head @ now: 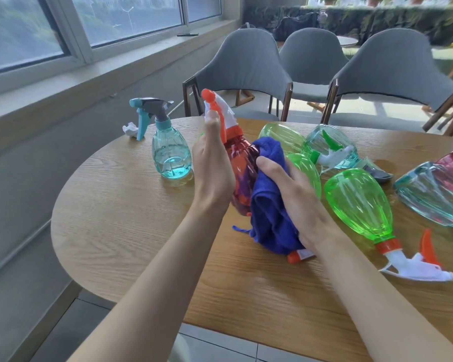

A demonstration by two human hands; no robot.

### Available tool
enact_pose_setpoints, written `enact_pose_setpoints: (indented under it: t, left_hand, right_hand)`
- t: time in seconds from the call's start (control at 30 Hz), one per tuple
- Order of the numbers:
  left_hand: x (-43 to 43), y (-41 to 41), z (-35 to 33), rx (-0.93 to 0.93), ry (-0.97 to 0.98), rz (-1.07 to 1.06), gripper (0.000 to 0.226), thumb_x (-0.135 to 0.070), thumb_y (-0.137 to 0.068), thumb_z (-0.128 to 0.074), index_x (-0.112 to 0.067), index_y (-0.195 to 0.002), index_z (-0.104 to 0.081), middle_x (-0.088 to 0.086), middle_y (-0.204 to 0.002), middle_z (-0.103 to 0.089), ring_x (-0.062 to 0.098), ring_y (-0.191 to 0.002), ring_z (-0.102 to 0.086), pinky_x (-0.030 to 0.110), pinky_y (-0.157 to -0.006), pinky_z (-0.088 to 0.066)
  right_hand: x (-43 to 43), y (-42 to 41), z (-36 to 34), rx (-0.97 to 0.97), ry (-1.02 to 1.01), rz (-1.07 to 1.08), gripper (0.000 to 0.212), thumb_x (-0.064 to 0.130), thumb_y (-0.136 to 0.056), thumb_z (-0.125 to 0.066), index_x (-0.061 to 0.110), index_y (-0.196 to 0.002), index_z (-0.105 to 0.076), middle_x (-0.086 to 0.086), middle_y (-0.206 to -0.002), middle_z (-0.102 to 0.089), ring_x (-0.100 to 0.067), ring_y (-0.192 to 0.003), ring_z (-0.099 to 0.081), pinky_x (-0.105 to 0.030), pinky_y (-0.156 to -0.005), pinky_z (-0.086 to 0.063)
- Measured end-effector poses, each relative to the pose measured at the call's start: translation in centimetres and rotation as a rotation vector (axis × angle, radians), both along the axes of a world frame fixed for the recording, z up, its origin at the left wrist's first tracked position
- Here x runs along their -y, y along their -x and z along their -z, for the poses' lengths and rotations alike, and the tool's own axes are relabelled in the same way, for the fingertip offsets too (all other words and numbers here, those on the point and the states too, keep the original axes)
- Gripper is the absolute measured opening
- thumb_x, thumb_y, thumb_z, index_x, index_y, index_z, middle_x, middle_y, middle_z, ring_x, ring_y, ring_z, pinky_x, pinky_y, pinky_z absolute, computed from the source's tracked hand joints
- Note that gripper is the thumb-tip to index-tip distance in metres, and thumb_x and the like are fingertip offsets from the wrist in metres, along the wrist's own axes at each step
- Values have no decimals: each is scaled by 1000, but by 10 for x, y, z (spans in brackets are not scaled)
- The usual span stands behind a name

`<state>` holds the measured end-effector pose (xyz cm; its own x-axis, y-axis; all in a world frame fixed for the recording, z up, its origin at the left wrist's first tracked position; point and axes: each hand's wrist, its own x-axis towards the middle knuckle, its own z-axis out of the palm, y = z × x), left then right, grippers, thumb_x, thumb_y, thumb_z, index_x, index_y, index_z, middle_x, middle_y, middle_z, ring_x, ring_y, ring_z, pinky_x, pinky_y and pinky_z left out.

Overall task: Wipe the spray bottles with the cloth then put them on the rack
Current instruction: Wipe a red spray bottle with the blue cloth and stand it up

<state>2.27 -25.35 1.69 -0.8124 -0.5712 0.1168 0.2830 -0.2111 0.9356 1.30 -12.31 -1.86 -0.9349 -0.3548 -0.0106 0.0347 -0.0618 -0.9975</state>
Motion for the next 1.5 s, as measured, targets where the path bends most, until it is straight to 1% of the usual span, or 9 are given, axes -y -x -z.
enact_pose_setpoints:
  t: [0.2, 0.43, 0.53, 0.8, 0.93, 1.1, 1.2, 1.33, 1.5]
  left_hand:
    - [10, 7, 4, 20, -181, -27, 51, -54, -108, -46, -12, -117, -73, 4, -87, -67, 18, -81, -66, 34, -71, -56]
    - [7, 9, 6, -14, -180, 35, 54, -56, -105, -49, -9, -111, -74, 6, -91, -75, 18, -81, -71, 36, -75, -57]
    - [7, 7, 4, 3, -167, 72, 60, -60, -99, -50, -7, -113, -76, 8, -91, -77, 19, -81, -74, 38, -75, -58]
    - [-7, -10, -11, -4, 213, 182, 48, -46, -114, -41, -22, -87, -72, 7, -82, -72, 20, -80, -68, 41, -80, -56]
    - [-9, -7, -10, -16, 249, 153, 63, -57, -108, -44, -1, -105, -72, 13, -83, -69, 18, -82, -64, 40, -80, -51]
    - [-2, -5, -9, -7, 251, 78, 54, -47, -113, -46, -9, -86, -73, 0, -78, -76, 12, -78, -69, 33, -79, -57]
    - [-4, -7, -8, -44, 350, 69, 53, -47, -112, -47, -13, -73, -58, 10, -68, -54, 20, -67, -50, 43, -65, -44]
    - [-10, -6, -7, -52, 403, 72, 48, -47, -112, -48, -20, -73, -47, 5, -74, -42, 20, -70, -40, 41, -66, -39]
    - [-8, -2, -4, -87, 355, 122, 56, -48, -105, -65, 5, -87, -71, 25, -76, -59, 18, -71, -52, 34, -68, -45]
  right_hand:
    - [7, -13, 12, -692, -425, 153, 52, 53, -92, -77, 33, -134, -55, 10, -111, -61, -11, -99, -62, -25, -90, -51]
    - [-6, -3, -6, 73, 74, -56, 37, 47, -92, -78, 19, -115, -70, -30, -111, -70, -44, -82, -70, -67, -85, -60]
    - [-6, -5, -7, -83, -62, -22, 42, 53, -92, -76, 19, -116, -69, -23, -112, -72, -44, -98, -72, -63, -96, -58]
    - [6, -14, -11, -593, -390, 170, 25, 48, -98, -71, 33, -110, -55, 7, -87, -64, -10, -76, -61, -20, -70, -48]
    - [17, -15, 0, -747, -448, 272, 46, 44, -100, -65, 23, -140, -52, 4, -123, -65, -11, -107, -62, -25, -93, -50]
    - [26, -17, 14, -964, -602, 243, 78, 31, -96, -61, 7, -164, -32, -9, -167, -39, -27, -155, -35, -46, -126, -33]
    - [22, -15, 3, -781, -527, 218, 66, 40, -101, -64, 22, -159, -39, 1, -154, -52, -17, -140, -51, -34, -112, -44]
    - [16, -14, -18, -531, -466, 206, 24, 49, -91, -71, 45, -99, -49, 12, -97, -67, 2, -84, -62, -19, -69, -42]
    - [18, -11, -17, -462, -353, 277, 30, 40, -86, -79, 39, -103, -54, 11, -86, -69, 1, -77, -65, -13, -66, -46]
